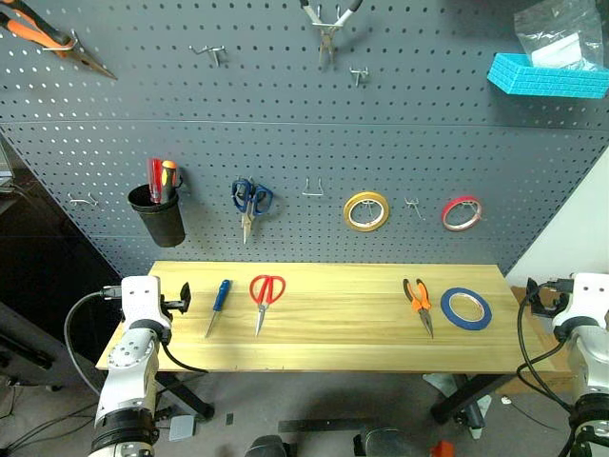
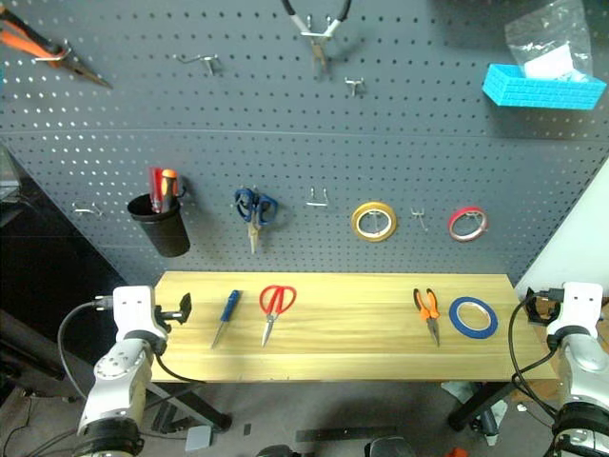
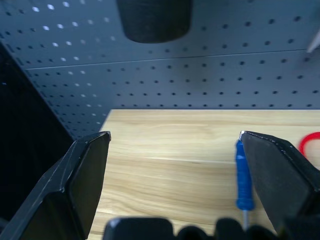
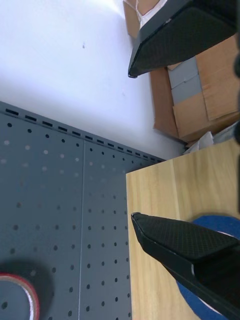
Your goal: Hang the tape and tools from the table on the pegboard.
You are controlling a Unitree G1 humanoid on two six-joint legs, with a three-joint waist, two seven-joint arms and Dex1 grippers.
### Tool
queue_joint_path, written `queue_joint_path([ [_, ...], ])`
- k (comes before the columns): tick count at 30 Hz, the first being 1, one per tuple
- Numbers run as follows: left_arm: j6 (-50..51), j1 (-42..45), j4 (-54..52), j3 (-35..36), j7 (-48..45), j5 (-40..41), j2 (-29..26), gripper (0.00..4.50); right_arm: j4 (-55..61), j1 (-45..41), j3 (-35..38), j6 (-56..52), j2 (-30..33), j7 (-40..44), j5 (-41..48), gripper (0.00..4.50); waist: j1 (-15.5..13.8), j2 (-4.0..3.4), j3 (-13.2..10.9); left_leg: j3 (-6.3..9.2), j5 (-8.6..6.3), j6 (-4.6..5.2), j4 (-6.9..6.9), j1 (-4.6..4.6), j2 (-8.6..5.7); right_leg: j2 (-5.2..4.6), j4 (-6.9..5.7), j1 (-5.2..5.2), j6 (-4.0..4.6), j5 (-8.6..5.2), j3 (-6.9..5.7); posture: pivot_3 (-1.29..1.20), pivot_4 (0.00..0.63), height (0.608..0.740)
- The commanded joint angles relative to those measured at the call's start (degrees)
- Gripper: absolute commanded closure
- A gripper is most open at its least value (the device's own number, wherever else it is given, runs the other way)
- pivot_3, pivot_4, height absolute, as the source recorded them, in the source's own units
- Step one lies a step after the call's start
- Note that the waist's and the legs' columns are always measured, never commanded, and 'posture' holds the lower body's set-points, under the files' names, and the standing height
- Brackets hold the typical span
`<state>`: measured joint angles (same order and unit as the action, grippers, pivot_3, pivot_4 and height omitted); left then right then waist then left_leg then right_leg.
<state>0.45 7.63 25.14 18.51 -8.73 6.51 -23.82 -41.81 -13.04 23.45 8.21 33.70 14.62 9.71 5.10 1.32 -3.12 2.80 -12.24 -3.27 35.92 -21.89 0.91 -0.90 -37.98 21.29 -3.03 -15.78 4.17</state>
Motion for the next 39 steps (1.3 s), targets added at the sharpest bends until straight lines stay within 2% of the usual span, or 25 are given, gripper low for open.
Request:
queue_joint_path([
  [1,-2.41,-0.03,-1.16,1.47,1.29,-0.50,-1.48,0.03,0.19,-1.97,0.62,1.54,1.46,-0.20,0.27,0.00,0.00,0.00,0.00,0.00,0.00,0.00,0.00,0.00,0.00,0.00,0.00,-0.01,0.00,0.00,0.00,-0.04,0.000,0.740],
  [16,-1.62,-1.74,-2.73,6.00,5.31,1.89,-1.13,0.03,1.21,-2.02,-0.92,0.22,1.90,1.95,-0.23,0.00,-0.09,0.00,0.00,0.00,0.00,0.00,0.00,0.01,0.00,-0.01,0.00,0.00,0.01,-0.01,-0.01,-0.03,0.008,0.740],
  [20,3.69,-1.51,-7.41,6.20,4.07,6.17,1.19,0.03,6.74,0.20,-4.38,-2.31,1.03,6.93,-0.06,0.00,-0.18,0.03,-0.08,0.01,0.00,0.00,0.00,0.01,0.00,-0.01,0.00,-0.01,0.02,-0.01,-0.01,-0.04,0.037,0.740],
  [24,9.61,-1.85,-14.96,3.99,5.60,5.96,3.40,0.03,15.22,3.74,-7.03,-7.62,0.35,10.47,0.84,0.00,-0.29,0.10,-0.65,0.03,0.00,0.00,0.00,0.01,0.02,-0.01,-0.01,-0.02,0.03,-0.03,-0.02,-0.06,0.074,0.740],
  [30,16.79,-1.81,-25.26,-4.41,-0.59,6.29,4.75,0.03,25.28,5.21,-8.58,-17.14,0.31,10.02,0.64,0.00,-0.29,-0.08,-2.62,0.00,0.00,0.00,0.03,-0.01,-0.01,-0.03,-0.02,0.00,0.27,-0.16,0.03,-0.10,0.134,0.740],
  [34,19.83,-0.08,-30.52,-15.41,-12.48,4.80,0.07,0.03,28.91,2.90,-11.07,-25.94,0.52,12.02,1.18,0.00,-0.09,-0.07,-4.64,0.01,0.00,0.00,0.03,0.01,0.02,0.00,-0.06,0.01,0.29,-0.17,0.04,-0.12,0.173,0.740],
  [39,21.89,2.98,-35.71,-22.79,-22.81,5.73,-3.47,0.03,25.95,-2.13,-13.76,-32.59,1.41,13.67,0.15,0.00,0.07,-0.05,-6.92,-0.04,-0.01,0.02,0.01,-0.28,0.01,-0.01,0.00,0.26,0.03,-0.03,0.10,-0.14,0.216,0.740],
])
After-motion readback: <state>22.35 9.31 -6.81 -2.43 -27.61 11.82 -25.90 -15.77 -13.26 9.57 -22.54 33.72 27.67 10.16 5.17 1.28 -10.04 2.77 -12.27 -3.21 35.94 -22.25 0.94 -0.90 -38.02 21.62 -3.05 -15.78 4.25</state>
